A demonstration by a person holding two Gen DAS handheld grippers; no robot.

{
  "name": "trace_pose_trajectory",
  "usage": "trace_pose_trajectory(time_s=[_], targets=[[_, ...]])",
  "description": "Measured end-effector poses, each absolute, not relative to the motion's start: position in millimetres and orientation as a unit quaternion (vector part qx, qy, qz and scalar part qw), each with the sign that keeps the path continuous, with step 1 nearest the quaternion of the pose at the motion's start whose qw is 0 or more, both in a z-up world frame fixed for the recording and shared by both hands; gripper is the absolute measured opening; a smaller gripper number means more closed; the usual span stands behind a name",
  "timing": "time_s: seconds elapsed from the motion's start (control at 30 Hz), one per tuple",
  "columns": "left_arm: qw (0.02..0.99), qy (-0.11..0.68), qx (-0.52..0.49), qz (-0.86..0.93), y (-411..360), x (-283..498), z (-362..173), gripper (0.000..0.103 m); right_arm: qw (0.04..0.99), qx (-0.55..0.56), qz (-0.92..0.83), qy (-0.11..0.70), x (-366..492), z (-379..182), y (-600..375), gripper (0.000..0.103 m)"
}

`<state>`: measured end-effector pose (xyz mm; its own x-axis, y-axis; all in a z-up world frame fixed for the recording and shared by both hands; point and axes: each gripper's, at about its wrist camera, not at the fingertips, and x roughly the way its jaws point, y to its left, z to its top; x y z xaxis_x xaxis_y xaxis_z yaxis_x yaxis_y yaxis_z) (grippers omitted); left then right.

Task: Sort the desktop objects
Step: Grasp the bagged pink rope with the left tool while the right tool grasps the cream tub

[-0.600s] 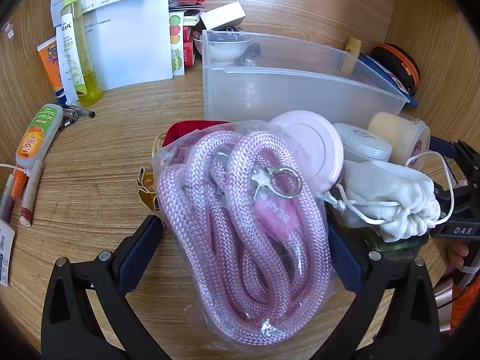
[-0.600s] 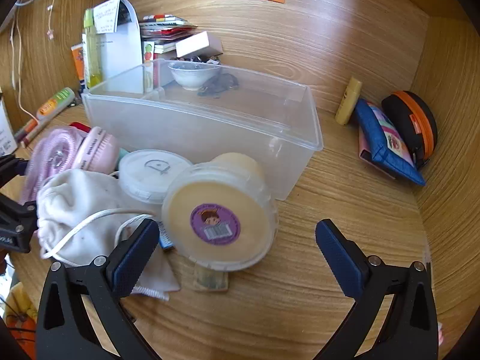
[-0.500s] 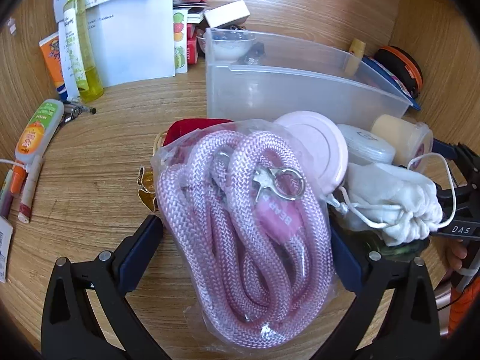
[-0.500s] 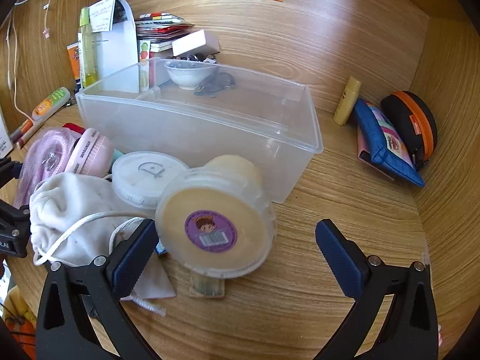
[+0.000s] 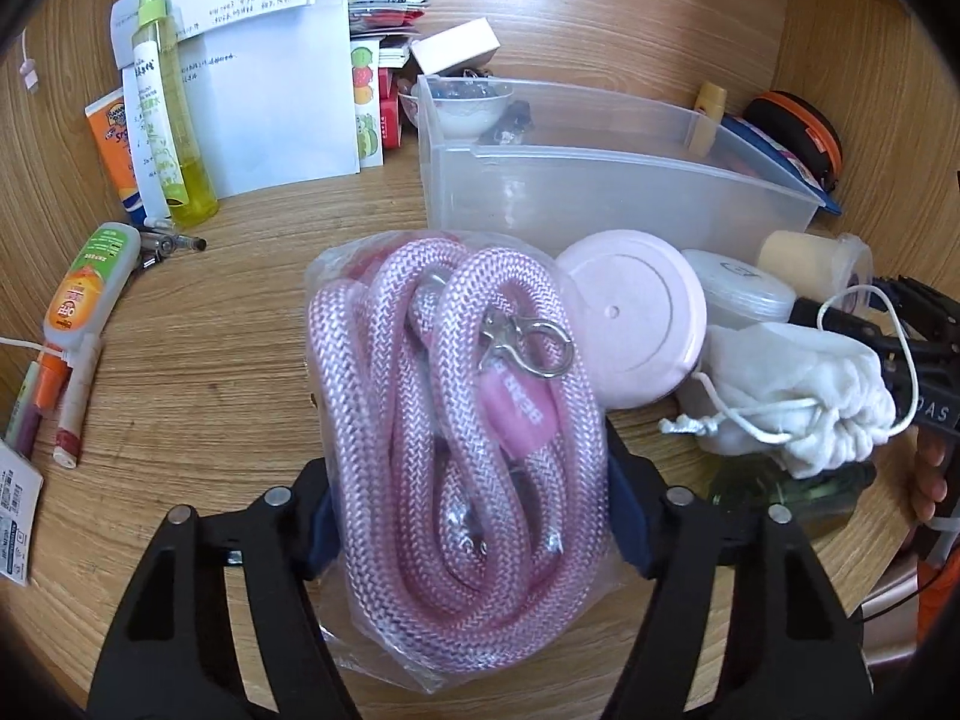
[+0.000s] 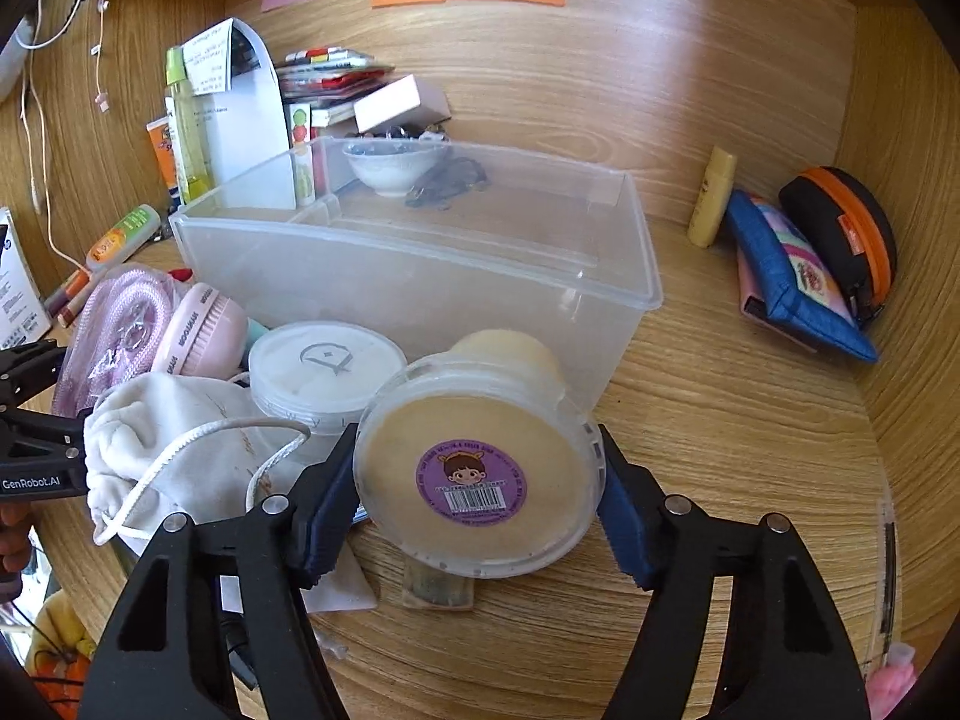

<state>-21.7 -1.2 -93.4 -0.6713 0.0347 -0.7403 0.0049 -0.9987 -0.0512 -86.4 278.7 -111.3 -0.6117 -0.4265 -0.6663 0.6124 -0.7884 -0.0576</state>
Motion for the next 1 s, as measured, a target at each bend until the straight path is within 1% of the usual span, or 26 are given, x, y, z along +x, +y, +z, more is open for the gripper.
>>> trace_pose_trajectory(time_s=[0.23, 0.47, 0.53, 0.57, 0.6, 0.67, 0.83, 0.87, 0.9, 0.93, 1.0], targets=[[0.011, -0.011, -0.39, 0.921, -3.6, -13.4, -86.9, 0.063, 0.287, 0.318, -0.895, 0.123, -88.0, -101.7, 292.7, 0.067], [0.015, -0.007, -0.343, 0.939, -5.7, 1.1, -62.1, 0.059, 0.284, 0.316, -0.9, 0.1, -92.5, -89.7, 307.6, 0.066], [0.017, -0.018, -0.336, 0.942, -9.2, 1.9, -56.5, 0.052, 0.285, 0.311, -0.901, 0.096, -90.1, -86.4, 310.6, 0.066], [0.017, -0.019, -0.333, 0.943, -10.9, 1.3, -54.3, 0.031, 0.287, 0.309, -0.902, 0.094, -89.0, -84.6, 311.7, 0.066], [0.025, -0.023, -0.336, 0.941, -12.3, -0.5, -53.3, 0.026, 0.29, 0.31, -0.901, 0.094, -88.0, -82.9, 312.2, 0.066], [0.03, -0.033, -0.348, 0.936, -15.5, -4.2, -55.9, 0.027, 0.294, 0.31, -0.899, 0.097, -86.2, -82.2, 311.6, 0.066], [0.036, -0.022, -0.36, 0.932, -16.1, -3.6, -62.2, 0.03, 0.299, 0.306, -0.897, 0.111, -82.3, -84.9, 307.1, 0.065], [0.038, -0.02, -0.361, 0.931, -14.9, -2.7, -63.5, 0.034, 0.302, 0.307, -0.896, 0.11, -82.3, -85.8, 305.8, 0.065], [0.043, -0.017, -0.366, 0.93, -13.0, -3.1, -65.4, 0.041, 0.306, 0.31, -0.894, 0.109, -83.0, -86.6, 305.1, 0.065], [0.048, -0.015, -0.371, 0.927, -10.6, -4.2, -67.9, 0.044, 0.309, 0.313, -0.892, 0.106, -83.9, -87.7, 304.0, 0.065], [0.059, -0.012, -0.383, 0.922, -6.5, -7.0, -73.0, 0.055, 0.316, 0.32, -0.887, 0.103, -85.4, -89.9, 301.1, 0.065]])
